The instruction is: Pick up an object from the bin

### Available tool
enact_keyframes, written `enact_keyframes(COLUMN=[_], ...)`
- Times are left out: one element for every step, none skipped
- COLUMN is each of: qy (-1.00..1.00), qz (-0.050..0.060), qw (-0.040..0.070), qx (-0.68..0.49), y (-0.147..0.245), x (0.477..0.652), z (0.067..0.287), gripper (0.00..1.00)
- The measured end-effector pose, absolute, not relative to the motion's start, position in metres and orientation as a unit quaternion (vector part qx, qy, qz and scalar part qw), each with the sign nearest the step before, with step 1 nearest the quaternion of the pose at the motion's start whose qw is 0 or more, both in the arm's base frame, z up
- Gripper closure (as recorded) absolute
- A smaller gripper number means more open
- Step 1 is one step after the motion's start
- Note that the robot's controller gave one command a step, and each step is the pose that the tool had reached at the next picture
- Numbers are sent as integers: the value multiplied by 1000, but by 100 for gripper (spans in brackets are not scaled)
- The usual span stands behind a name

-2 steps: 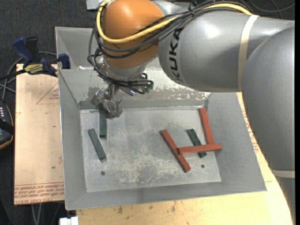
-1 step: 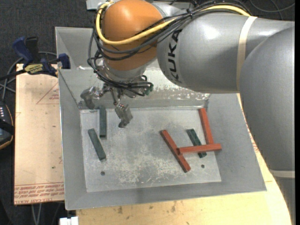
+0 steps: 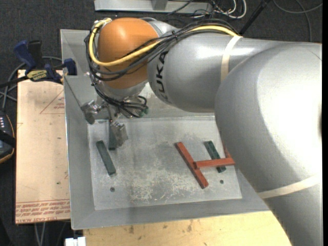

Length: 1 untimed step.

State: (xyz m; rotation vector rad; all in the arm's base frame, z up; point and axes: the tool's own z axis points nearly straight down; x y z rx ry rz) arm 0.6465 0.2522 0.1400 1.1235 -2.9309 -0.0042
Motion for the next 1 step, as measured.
enact_keyframes(qy=[-924], qz=[2], qw=[3], qx=[383], y=[249], x=[624], z=[70], gripper=[0])
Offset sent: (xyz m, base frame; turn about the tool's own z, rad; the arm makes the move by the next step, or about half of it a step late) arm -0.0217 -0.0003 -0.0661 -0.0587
